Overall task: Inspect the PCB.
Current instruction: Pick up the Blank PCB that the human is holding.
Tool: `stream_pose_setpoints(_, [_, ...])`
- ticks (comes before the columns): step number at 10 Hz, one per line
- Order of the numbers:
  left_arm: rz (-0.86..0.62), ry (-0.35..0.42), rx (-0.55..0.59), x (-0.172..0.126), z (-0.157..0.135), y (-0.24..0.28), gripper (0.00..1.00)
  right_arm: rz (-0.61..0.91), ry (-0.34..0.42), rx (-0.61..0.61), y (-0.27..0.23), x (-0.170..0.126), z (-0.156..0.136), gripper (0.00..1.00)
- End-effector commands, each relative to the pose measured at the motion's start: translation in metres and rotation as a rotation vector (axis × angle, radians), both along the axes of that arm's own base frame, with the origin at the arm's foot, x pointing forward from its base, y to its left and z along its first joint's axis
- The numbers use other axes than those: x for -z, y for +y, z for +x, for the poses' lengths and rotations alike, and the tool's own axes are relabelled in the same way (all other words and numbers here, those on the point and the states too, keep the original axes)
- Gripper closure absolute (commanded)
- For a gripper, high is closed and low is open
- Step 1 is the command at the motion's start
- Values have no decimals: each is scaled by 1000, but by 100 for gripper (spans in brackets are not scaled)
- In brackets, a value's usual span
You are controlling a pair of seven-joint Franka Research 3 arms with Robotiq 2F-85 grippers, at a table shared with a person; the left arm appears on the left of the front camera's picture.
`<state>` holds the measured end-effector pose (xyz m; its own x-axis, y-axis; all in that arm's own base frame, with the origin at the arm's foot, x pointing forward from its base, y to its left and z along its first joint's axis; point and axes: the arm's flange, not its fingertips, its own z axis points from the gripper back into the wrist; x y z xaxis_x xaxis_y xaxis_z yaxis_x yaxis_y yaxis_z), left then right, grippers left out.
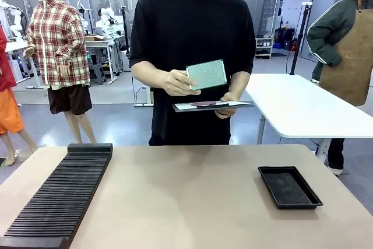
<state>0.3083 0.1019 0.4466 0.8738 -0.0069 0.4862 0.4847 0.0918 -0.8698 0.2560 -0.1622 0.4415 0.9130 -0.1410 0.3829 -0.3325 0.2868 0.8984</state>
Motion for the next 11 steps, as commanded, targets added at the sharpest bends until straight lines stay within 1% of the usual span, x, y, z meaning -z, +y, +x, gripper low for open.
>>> stream_pose_setpoints(1, [-10,11,13,-6,2,1,0,0,-23,-7,-2,-1,-2,0])
stream_pose_setpoints(11, [-10,11,13,-6,2,1,0,0,-23,-7,-2,-1,-2,0])
